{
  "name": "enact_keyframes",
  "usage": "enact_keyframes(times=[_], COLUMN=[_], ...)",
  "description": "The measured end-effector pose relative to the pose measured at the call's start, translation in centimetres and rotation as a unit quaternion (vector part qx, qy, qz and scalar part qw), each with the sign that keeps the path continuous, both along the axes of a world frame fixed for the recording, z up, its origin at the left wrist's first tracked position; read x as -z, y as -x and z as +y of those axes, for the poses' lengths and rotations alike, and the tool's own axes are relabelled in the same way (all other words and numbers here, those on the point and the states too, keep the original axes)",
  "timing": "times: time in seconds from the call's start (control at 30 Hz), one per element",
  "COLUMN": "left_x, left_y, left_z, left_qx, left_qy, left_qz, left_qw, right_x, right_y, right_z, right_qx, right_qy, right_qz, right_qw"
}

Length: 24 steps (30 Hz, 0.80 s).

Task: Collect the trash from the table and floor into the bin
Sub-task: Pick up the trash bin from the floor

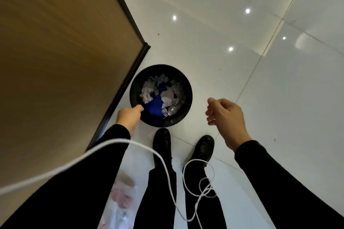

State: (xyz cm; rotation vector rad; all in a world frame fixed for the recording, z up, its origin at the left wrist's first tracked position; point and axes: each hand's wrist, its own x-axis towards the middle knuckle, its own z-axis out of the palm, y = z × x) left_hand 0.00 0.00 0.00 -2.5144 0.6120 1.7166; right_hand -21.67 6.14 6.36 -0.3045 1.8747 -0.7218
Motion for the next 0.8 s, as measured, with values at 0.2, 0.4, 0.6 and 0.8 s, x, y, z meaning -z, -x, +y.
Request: enact_keyframes(times=[0.2, 0.4, 0.6, 0.8], left_x=[4.7, 6.6, 5.7, -2.4], left_y=[-0.7, -0.7, -0.7, 1.8], left_z=[1.3, 1.1, 0.9, -0.6], left_qx=[-0.090, -0.099, 0.026, -0.025], left_qy=[-0.026, -0.012, 0.071, 0.142], left_qz=[0.020, 0.043, 0.021, 0.088], left_qw=[0.995, 0.994, 0.997, 0.986], right_x=[3.4, 4.5, 4.1, 0.4], right_y=[-0.6, -1.2, -1.2, -0.3], right_z=[0.5, -0.6, -0.8, -0.5], right_qx=[0.002, -0.010, 0.006, 0.009], right_qy=[-0.017, -0.007, -0.026, -0.133], right_qz=[-0.002, -0.012, -0.045, -0.115], right_qw=[1.000, 1.000, 0.999, 0.984])
